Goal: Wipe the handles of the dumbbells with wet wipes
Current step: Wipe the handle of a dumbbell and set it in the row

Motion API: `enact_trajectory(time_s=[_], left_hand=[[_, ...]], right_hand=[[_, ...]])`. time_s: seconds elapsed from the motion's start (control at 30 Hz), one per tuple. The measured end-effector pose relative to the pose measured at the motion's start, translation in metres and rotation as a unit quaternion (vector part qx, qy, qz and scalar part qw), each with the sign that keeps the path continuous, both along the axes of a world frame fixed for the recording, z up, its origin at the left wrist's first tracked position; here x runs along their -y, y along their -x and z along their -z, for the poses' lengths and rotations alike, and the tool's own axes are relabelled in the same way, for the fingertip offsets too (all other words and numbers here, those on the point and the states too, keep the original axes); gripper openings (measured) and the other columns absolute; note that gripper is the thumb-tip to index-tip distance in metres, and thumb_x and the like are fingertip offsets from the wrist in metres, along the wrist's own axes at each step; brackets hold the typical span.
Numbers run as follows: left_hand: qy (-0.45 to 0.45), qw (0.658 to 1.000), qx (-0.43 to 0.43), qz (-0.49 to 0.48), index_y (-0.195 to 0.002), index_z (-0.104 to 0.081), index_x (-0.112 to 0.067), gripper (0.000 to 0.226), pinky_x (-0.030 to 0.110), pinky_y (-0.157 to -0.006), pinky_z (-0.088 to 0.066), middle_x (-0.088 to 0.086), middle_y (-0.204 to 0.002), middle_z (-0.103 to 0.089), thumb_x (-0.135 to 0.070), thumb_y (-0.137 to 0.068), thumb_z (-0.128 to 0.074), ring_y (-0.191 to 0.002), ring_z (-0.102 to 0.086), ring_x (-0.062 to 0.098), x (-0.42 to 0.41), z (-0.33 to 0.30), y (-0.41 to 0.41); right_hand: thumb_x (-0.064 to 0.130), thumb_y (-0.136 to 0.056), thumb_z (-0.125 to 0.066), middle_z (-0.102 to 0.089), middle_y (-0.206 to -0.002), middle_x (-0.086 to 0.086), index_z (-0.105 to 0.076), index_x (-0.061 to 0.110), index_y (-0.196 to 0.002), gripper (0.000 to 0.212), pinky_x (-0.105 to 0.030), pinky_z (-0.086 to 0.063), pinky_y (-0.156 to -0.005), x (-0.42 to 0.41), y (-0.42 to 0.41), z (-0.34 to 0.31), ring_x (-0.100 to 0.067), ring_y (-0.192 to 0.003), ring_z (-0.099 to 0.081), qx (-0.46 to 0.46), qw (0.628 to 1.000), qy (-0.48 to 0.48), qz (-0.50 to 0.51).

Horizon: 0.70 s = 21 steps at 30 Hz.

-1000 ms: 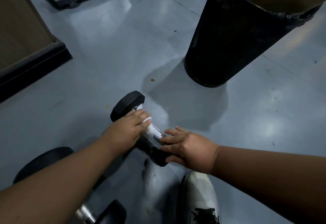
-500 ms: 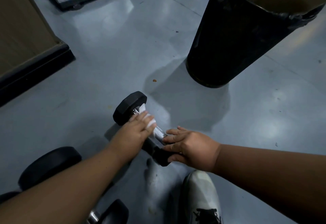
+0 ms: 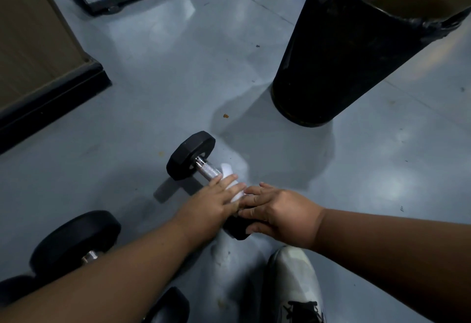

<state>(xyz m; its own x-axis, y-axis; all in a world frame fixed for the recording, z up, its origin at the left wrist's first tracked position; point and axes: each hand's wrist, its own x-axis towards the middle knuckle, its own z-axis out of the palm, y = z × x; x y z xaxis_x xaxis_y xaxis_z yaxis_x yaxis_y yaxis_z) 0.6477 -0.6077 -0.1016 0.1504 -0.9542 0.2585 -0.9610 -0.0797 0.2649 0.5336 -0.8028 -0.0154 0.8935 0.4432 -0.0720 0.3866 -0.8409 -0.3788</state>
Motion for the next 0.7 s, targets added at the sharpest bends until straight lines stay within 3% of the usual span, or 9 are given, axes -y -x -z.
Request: enact_trajectory(time_s=[0.13,0.3,0.4,0.53,0.63,0.7], left_hand=[[0.007,1.0,0.003,-0.022,-0.13,-0.064,-0.011,0.047,0.055,-0.108,-0.042,0.014,-0.139,-0.06,-0.007,-0.088,-0.043,-0.133,-0.052,0.039,-0.013,-0.002,-0.036],[0.022,0.994,-0.032,-0.098,-0.123,-0.069,-0.008,0.044,0.059,-0.102,-0.047,0.022,-0.133,-0.061,-0.006,-0.087,-0.044,-0.124,-0.057,0.046,-0.01,0.001,-0.031],[0.021,0.998,-0.019,-0.057,-0.125,-0.063,-0.013,0.045,0.061,-0.103,-0.043,0.023,-0.132,-0.062,-0.01,-0.084,-0.047,-0.123,-0.058,0.046,0.004,-0.002,-0.008],[-0.002,0.999,0.021,-0.035,-0.112,-0.075,-0.012,0.035,0.058,-0.101,-0.046,0.016,-0.125,-0.067,-0.013,-0.079,-0.062,-0.12,-0.061,0.041,0.02,-0.013,0.005],[-0.027,0.999,0.031,-0.016,-0.114,-0.074,-0.014,0.046,0.058,-0.098,-0.048,0.012,-0.125,-0.068,-0.019,-0.081,-0.041,-0.119,-0.063,0.036,0.023,-0.017,-0.012],[-0.053,0.997,0.041,-0.047,-0.119,-0.071,-0.016,0.05,0.057,-0.101,-0.045,0.01,-0.126,-0.067,-0.023,-0.082,-0.04,-0.12,-0.063,0.035,0.019,-0.016,-0.038]], right_hand=[[0.043,-0.094,-0.057,-0.07,-0.12,-0.001,-0.074,0.014,-0.117,0.041,-0.051,-0.053,-0.094,0.001,-0.001,-0.001,-0.026,-0.118,-0.062,0.006,1.0,-0.022,0.0],[0.039,-0.091,-0.068,-0.072,-0.117,-0.001,-0.074,0.013,-0.116,0.036,-0.049,-0.052,-0.097,0.009,-0.007,-0.003,-0.026,-0.114,-0.065,-0.014,0.999,-0.039,-0.004],[0.034,-0.087,-0.073,-0.074,-0.118,-0.003,-0.076,0.011,-0.114,0.035,-0.045,-0.053,-0.096,0.018,-0.011,-0.006,-0.025,-0.113,-0.067,-0.014,0.997,-0.071,0.005],[0.03,-0.084,-0.079,-0.074,-0.117,-0.003,-0.075,0.012,-0.115,0.036,-0.035,-0.051,-0.097,0.032,-0.018,-0.009,-0.02,-0.113,-0.067,-0.049,0.992,-0.116,0.021],[0.035,-0.086,-0.076,-0.072,-0.122,0.0,-0.075,0.015,-0.119,0.039,-0.034,-0.052,-0.098,0.048,-0.022,-0.012,-0.015,-0.116,-0.067,-0.087,0.987,-0.127,0.043],[0.035,-0.086,-0.075,-0.07,-0.126,0.001,-0.074,0.015,-0.121,0.04,-0.033,-0.051,-0.099,0.059,-0.023,-0.015,-0.014,-0.116,-0.067,-0.101,0.985,-0.118,0.071]])
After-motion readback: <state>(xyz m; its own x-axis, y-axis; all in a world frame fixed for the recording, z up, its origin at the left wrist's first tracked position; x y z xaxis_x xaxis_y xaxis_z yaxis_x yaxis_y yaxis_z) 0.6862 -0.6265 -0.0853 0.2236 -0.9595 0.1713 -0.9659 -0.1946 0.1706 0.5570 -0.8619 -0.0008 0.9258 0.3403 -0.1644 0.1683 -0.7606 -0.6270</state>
